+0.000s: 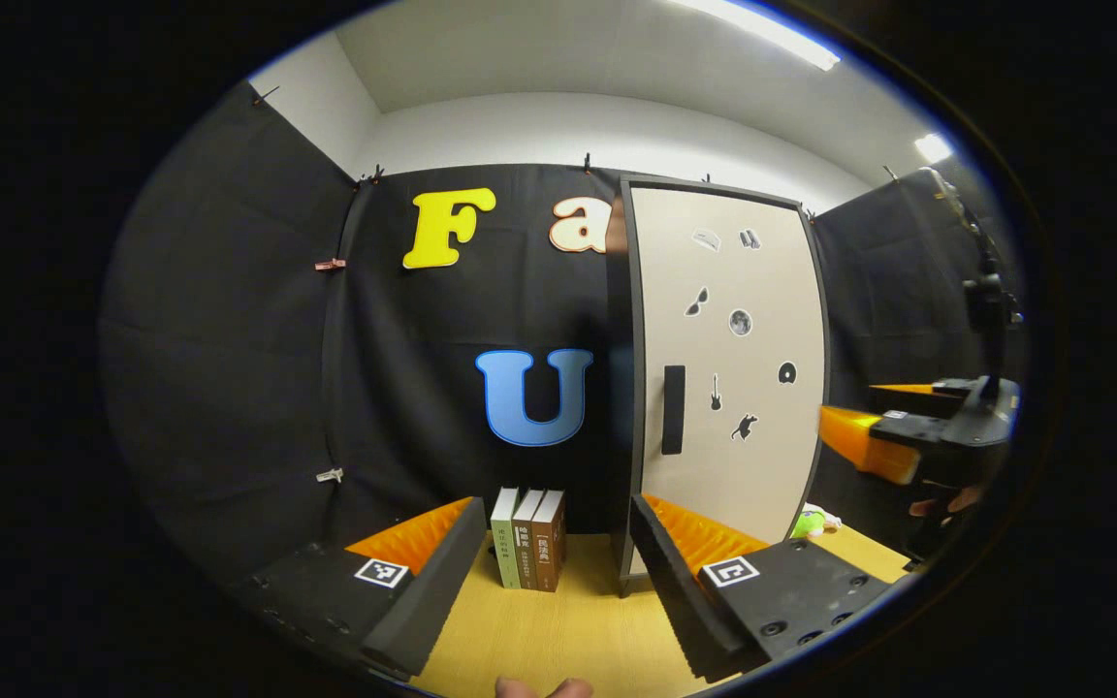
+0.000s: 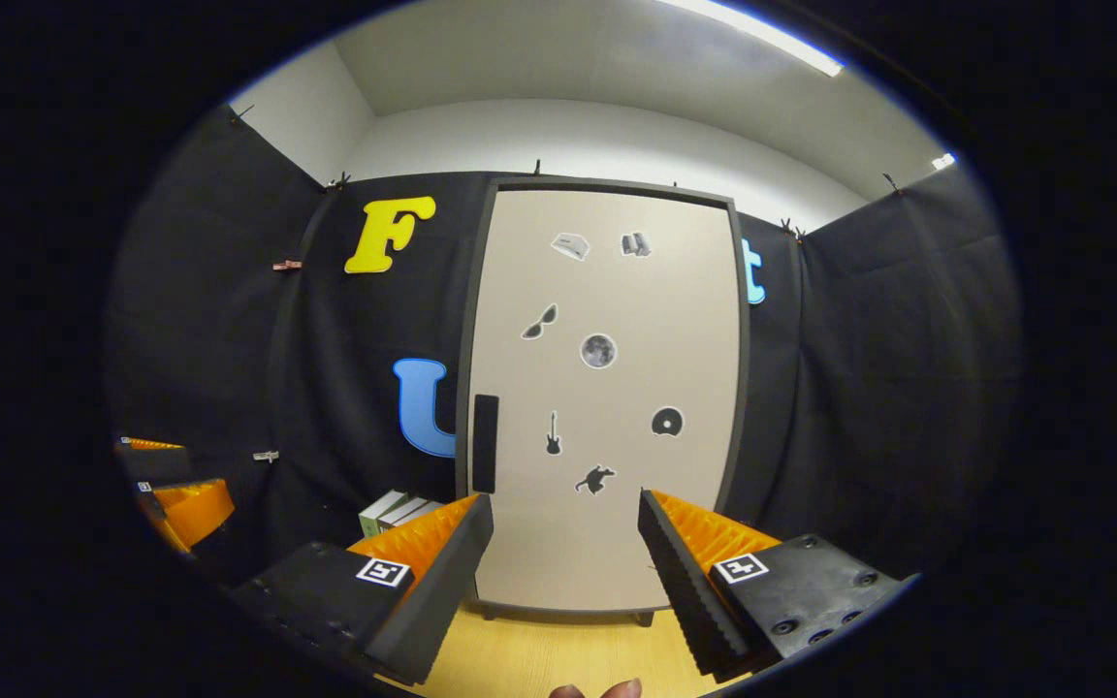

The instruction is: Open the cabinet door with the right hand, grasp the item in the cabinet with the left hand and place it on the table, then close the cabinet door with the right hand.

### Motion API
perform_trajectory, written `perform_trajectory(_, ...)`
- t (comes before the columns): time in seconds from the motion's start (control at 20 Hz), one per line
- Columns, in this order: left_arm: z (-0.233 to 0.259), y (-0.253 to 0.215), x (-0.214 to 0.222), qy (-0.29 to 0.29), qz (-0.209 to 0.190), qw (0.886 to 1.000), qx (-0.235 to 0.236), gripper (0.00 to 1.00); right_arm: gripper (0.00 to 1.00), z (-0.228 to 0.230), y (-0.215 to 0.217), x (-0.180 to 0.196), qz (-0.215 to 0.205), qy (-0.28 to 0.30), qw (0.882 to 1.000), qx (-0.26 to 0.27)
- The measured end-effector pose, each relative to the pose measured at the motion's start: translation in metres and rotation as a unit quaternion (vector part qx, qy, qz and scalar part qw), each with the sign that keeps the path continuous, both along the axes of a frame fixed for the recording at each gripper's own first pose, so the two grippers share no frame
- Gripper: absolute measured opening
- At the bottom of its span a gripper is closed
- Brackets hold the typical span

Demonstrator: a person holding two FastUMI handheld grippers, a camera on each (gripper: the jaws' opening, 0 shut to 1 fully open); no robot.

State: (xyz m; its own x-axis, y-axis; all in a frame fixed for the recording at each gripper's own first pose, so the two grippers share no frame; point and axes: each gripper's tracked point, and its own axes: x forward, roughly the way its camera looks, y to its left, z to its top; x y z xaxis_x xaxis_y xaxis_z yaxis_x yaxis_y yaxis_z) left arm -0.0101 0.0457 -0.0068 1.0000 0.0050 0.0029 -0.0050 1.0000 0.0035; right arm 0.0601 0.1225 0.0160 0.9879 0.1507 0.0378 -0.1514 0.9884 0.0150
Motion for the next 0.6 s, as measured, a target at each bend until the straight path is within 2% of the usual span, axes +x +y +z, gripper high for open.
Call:
perform_trajectory(0.35, -0.009, 0.019, 0.009, 0.010, 0.000, 1.000, -0.005, 0.95, 0.98, -0.019, 0.066, 0.081, 0.024, 0.016, 0.999, -0.012)
perform_trajectory(0.6, -0.017, 0.030, 0.023, 0.016, -0.004, 1.000, -0.012, 0.95, 0.98, -0.027, 0.088, 0.133, 0.021, 0.030, 0.999, 0.007)
